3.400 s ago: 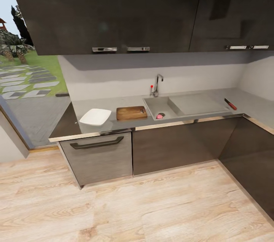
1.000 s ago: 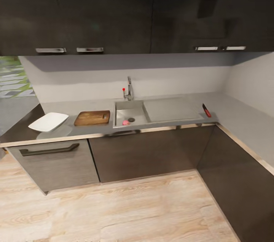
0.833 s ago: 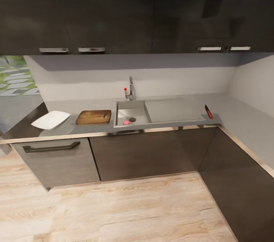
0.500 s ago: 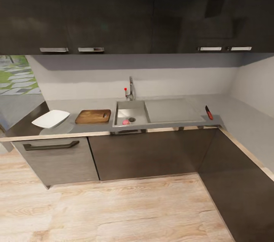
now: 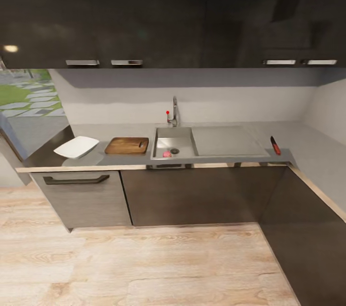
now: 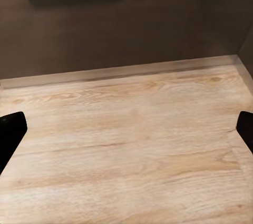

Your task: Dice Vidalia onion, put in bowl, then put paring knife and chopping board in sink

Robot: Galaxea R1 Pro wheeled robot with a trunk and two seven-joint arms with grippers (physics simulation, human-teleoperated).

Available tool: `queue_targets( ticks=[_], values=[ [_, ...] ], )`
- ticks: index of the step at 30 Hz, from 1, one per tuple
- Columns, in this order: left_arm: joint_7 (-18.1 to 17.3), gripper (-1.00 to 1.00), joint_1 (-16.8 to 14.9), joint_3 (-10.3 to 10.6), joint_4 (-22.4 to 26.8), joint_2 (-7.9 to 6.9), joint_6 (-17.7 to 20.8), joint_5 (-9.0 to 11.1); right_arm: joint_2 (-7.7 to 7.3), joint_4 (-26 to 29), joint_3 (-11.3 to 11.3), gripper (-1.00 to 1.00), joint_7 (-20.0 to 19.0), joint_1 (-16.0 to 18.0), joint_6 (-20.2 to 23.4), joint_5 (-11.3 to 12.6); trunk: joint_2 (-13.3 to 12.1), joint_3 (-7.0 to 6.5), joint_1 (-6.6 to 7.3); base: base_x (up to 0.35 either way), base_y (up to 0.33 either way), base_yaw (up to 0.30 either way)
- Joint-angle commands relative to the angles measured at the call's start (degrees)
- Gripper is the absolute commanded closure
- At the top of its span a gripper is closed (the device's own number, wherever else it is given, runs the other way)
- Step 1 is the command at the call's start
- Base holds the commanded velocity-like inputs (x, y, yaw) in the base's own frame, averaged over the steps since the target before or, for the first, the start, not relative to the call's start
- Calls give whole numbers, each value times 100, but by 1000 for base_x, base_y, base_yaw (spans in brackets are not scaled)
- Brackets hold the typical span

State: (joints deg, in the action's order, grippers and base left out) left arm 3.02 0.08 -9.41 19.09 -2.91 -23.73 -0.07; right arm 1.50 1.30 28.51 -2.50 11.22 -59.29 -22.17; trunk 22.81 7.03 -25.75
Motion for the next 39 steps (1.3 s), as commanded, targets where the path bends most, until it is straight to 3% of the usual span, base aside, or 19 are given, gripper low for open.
queue_targets(
  ticks=[1, 31, 34, 35, 36, 37, 38, 39],
  values=[
    [14, -100, 1, 1, 7, 1, -9, -2, 1, 2, 49, -100, -28, 3, -12, -25, 11, 11, -3, 0, 0, 59],
    [20, -100, 1, -5, -85, 18, 15, 5, -56, 2, 125, -100, -17, 3, -3, -19, 11, 11, -3, 0, 0, 6],
    [56, -100, 1, 4, 700, 362, 717, -28, -149, 2, 430, -100, -24, 3, -2, -16, 11, 11, -3, 0, 0, 0],
    [58, -100, 1, 7, 867, 414, 941, -39, -156, 2, 480, -100, -26, 3, 0, -16, 11, 11, -3, 0, 0, 0],
    [61, -100, 1, 20, 1248, 500, 1468, -64, -170, 2, 566, -100, -28, 3, 4, -18, 11, 11, -3, 0, 0, 0],
    [62, -100, 1, 37, 1465, 535, 1756, -74, -175, 2, 598, -100, -29, 3, 6, -17, 11, 11, -3, 0, 0, 0],
    [61, -100, 1, 91, 1934, 591, 2358, -89, -183, 2, 644, -100, -30, 3, 10, -17, 11, 11, -3, 0, 0, 0],
    [60, -100, 1, 135, 2184, 614, 2661, -95, -187, 2, 663, -100, -30, 3, 13, -18, 11, 11, -3, 0, 0, 0]
  ],
)
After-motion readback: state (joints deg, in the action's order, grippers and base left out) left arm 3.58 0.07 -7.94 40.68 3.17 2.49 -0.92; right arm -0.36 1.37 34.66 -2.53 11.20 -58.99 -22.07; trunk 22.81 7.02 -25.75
